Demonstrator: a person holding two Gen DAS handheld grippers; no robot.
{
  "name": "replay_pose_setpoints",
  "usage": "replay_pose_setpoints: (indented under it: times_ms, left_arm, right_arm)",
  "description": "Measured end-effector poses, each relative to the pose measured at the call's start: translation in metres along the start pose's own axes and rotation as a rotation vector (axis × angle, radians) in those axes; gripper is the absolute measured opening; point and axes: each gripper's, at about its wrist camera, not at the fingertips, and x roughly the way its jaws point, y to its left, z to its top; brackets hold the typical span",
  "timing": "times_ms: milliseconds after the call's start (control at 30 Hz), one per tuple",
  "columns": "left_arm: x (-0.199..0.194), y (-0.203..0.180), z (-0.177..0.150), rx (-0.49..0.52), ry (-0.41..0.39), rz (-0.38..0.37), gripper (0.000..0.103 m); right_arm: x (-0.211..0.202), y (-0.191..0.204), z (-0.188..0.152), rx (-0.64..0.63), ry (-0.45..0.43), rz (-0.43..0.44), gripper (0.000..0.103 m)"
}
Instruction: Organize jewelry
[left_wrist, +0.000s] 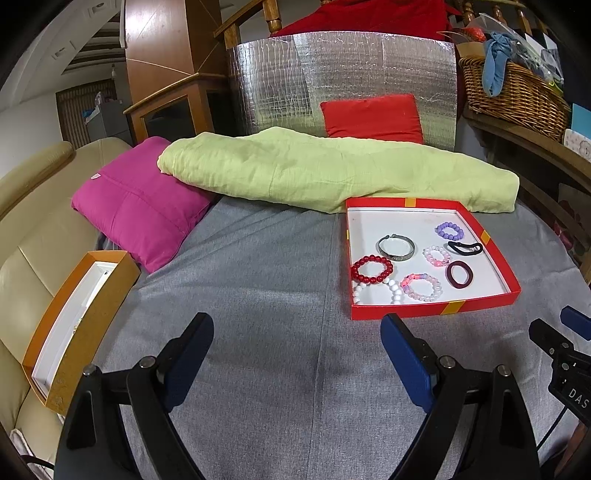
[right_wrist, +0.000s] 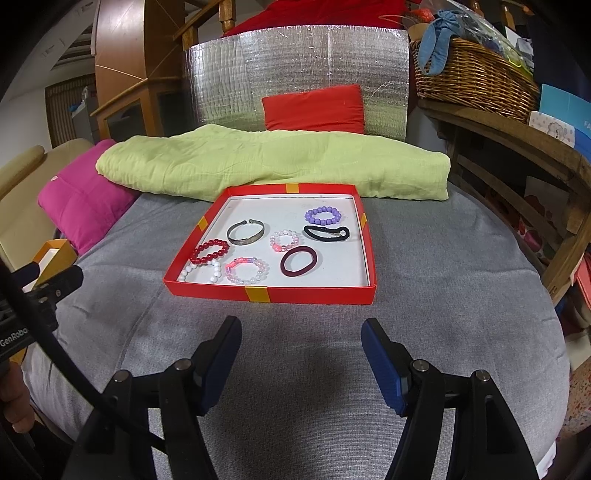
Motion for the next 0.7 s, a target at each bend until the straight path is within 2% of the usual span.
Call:
replay_pose_setpoints:
  times_ms: [700]
  left_arm:
    - [0.0012, 0.0013, -0.0012, -0.001, 0.005, 0.003, 0.092]
  right_arm:
    - [0.0002, 0.0006, -0.0001, -0.003, 0.001, -0.002, 0.071]
